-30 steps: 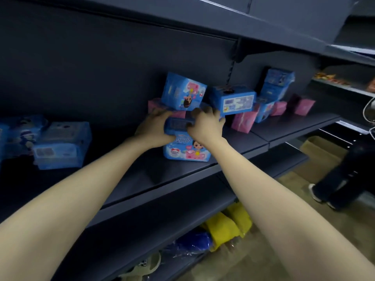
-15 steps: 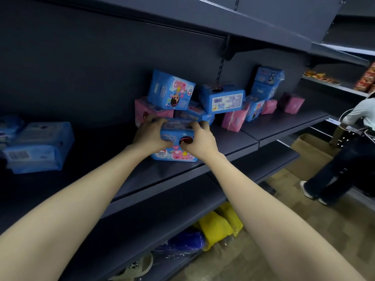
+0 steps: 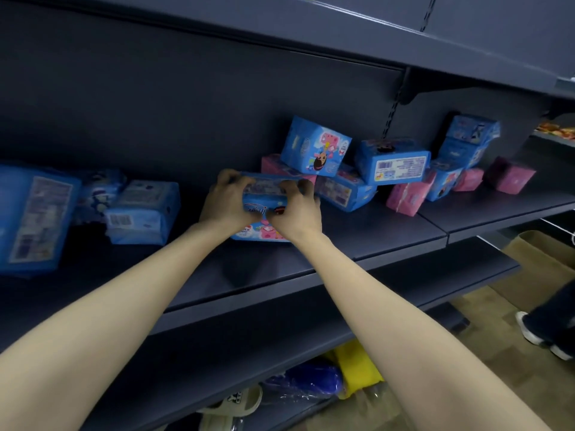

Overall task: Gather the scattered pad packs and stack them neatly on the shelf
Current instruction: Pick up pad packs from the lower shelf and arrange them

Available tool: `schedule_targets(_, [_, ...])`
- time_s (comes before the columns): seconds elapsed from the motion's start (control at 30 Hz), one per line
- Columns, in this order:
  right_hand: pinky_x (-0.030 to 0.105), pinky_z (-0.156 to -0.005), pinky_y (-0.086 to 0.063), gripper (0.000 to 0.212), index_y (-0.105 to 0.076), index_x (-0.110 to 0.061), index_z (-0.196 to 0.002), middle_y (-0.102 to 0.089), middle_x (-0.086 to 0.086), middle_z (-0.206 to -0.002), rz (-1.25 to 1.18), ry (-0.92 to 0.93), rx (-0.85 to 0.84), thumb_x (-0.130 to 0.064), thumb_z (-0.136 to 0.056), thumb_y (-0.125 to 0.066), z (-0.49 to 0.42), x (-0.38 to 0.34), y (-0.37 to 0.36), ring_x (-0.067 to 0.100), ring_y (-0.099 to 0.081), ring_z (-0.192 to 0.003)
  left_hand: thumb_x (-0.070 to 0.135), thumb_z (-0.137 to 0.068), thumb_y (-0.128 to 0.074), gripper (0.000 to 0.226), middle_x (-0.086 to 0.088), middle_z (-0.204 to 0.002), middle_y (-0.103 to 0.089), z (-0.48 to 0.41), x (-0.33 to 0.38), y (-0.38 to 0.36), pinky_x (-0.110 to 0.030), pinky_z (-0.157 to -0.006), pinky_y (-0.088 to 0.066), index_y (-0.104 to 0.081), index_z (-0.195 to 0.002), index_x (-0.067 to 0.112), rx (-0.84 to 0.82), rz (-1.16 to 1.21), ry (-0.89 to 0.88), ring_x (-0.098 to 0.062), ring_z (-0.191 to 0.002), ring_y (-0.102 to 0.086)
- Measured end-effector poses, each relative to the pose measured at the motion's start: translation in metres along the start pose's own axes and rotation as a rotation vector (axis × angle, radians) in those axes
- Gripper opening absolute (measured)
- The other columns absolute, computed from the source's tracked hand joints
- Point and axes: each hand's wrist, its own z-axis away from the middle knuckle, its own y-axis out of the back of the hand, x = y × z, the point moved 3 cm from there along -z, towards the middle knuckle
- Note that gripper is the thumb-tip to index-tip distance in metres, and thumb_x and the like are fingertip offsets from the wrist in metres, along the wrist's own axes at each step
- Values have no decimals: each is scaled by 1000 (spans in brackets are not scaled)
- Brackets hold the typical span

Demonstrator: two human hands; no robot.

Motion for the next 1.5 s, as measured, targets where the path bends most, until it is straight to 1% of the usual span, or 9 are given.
schedule_targets(0.23, [37, -102, -36, 59, -41, -15, -137, -31, 11, -138, -56, 45, -82, -25, -82, -62, -2, -49, -34, 39, -36, -125, 17, -69, -79, 67, -9, -134, -34, 9, -44, 34, -32, -98, -40, -50, -130, 13, 30, -44, 95, -28, -117, -47])
schedule_targets(0.33, [35, -102, -32, 56, -42, -14, -136, -32, 11, -137, -58, 49, -103, -24, -84, -60, -3, -63, -39, 38, -34, -126, 18, -68, -79, 68, -12, -134, -31, 7, -58, 40, -38, -102, -39, -50, -129, 10, 23, -52, 100, -32, -121, -42])
schedule_targets(0.4, [35, -100, -34, 57, -42, -14, -136, -33, 10, -138, -57, 54, -118, -25, -84, -61, -3, -71, -41, 37, -35, -125, 26, -70, -78, 67, -12, -139, -25, 6, -62, 43, -41, -102, -38, -50, -129, 12, 26, -126, 108, -34, -126, -34])
schedule_targets(0.5, [37, -93, -40, 58, -43, -15, -134, -39, 8, -135, -38, 34, -82, -30, -81, -64, -3, -77, -37, 33, -36, -124, 35, -74, -73, 66, -9, -146, -19, 2, -53, 47, -45, -103, -35, -48, -132, 18, 22, -254, 58, -34, -131, -23])
schedule_targets(0.6, [39, -97, -38, 54, -47, -13, -131, -43, 10, -132, -31, 3, -34, -26, -81, -62, -5, -73, -30, 33, -36, -125, 36, -75, -70, 66, -7, -149, -18, -5, -40, 50, -46, -104, -31, -45, -135, 22, 17, -314, -25, -33, -132, -22])
schedule_targets(0.8, [37, -90, -41, 48, -47, -13, -131, -43, 10, -134, -19, -65, 40, -23, -86, -58, -6, -47, -11, 32, -38, -123, 35, -77, -70, 63, -6, -148, -23, -16, -12, 37, -44, -102, -33, -46, -134, 22, -21, -260, -117, -32, -131, -26])
schedule_targets(1.07, [42, -95, -41, 52, -43, -13, -136, -41, 12, -138, 55, -159, 92, -21, -87, -56, -17, 16, 17, 34, -34, -129, 24, -78, -66, 50, -8, -134, -38, -40, 40, -3, -43, -95, -42, -52, -125, 16, -52, -115, -197, -34, -121, -40])
schedule_targets(1.17, [41, -93, -42, 48, -44, -13, -134, -41, 12, -137, 56, -162, 118, -14, -87, -55, -29, 42, 27, 33, -35, -128, 23, -78, -68, 54, -8, -135, -38, -52, 54, -21, -42, -96, -41, -50, -128, 16, -50, -128, -191, -32, -122, -40])
schedule_targets(1.5, [44, -96, -40, 62, -34, -11, -139, -38, 14, -135, -46, -43, 155, -23, -86, -63, -89, 101, 54, 36, -37, -124, 26, -78, -71, 69, -12, -139, -31, -92, 90, -57, -45, -97, -41, -38, -138, 16, 86, -122, -112, -34, -124, -36])
